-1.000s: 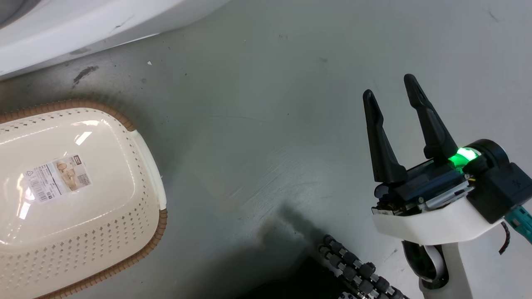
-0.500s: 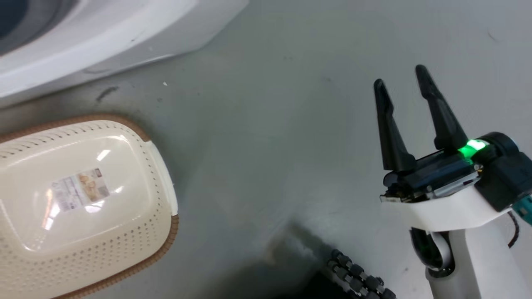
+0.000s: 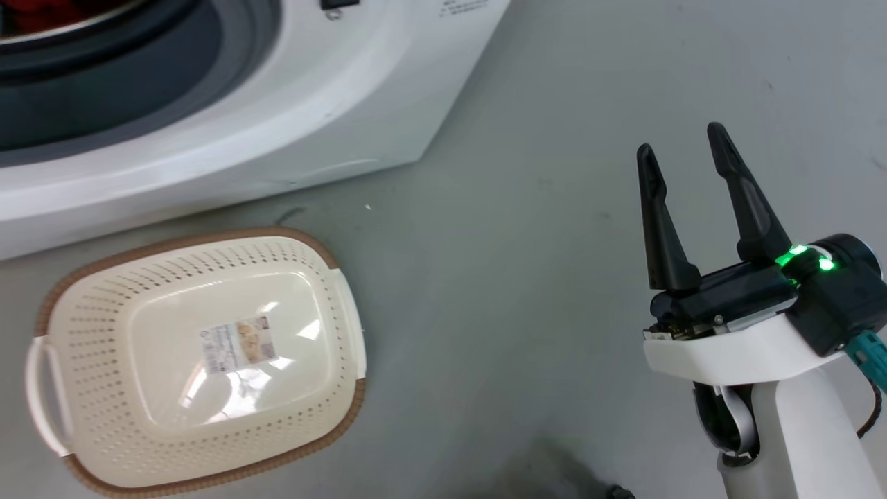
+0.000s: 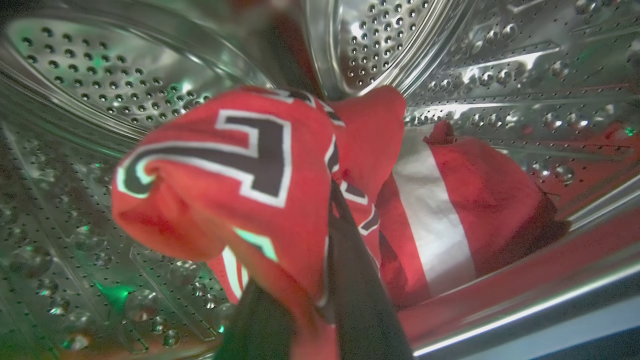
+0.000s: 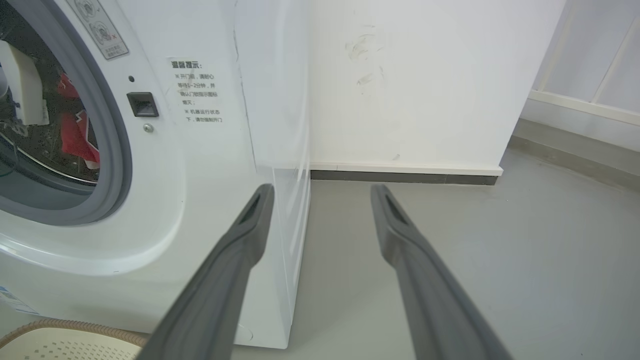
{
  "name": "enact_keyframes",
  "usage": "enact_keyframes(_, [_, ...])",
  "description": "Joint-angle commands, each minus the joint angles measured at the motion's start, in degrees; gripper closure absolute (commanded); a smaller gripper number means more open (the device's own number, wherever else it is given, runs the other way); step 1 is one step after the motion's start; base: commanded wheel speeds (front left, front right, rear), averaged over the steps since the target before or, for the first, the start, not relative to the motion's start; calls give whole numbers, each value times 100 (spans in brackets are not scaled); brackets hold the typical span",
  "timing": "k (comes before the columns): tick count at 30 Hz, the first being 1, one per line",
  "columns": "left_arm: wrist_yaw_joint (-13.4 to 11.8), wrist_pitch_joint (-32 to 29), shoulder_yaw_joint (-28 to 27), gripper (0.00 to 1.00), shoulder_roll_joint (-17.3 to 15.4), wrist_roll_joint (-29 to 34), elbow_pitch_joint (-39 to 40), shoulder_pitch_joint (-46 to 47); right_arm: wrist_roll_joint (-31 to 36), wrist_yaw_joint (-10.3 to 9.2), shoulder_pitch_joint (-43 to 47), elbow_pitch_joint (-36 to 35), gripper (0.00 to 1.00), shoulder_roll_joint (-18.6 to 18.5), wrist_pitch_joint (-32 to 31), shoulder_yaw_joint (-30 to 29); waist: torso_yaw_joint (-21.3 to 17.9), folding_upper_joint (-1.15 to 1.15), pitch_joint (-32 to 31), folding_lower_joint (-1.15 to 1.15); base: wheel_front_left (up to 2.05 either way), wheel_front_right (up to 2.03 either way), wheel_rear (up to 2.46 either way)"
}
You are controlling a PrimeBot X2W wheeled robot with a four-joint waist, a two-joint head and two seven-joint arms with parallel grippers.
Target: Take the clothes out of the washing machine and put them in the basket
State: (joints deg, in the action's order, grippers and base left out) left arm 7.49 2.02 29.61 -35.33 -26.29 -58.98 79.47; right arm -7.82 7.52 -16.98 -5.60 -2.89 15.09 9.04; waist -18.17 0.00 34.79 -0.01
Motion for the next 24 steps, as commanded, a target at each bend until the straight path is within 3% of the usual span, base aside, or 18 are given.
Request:
enact_keyframes(1, [-9,157,33,100,72,-151,41,-235,48,-6,94,32,0,4,13,-7,279,0,-342,1,0,0,0])
enact_keyframes(14, [-22,1172,222,100,513,-736,611,-1750,299,-6,349,244,0,5,12,25,891,0,-1213,1,0,0,0])
enact_keyframes(20, [-241,1299,133,100,623,-789,1356,-2579,390,-6,520,344,0,5,12,-65,1129,0,-1653,1,0,0,0])
enact_keyframes(24, [-435,1319,55,100,518,-816,2164,-3251,412,-6,649,398,0,6,12,-128,1271,0,-1908,1,0,0,0])
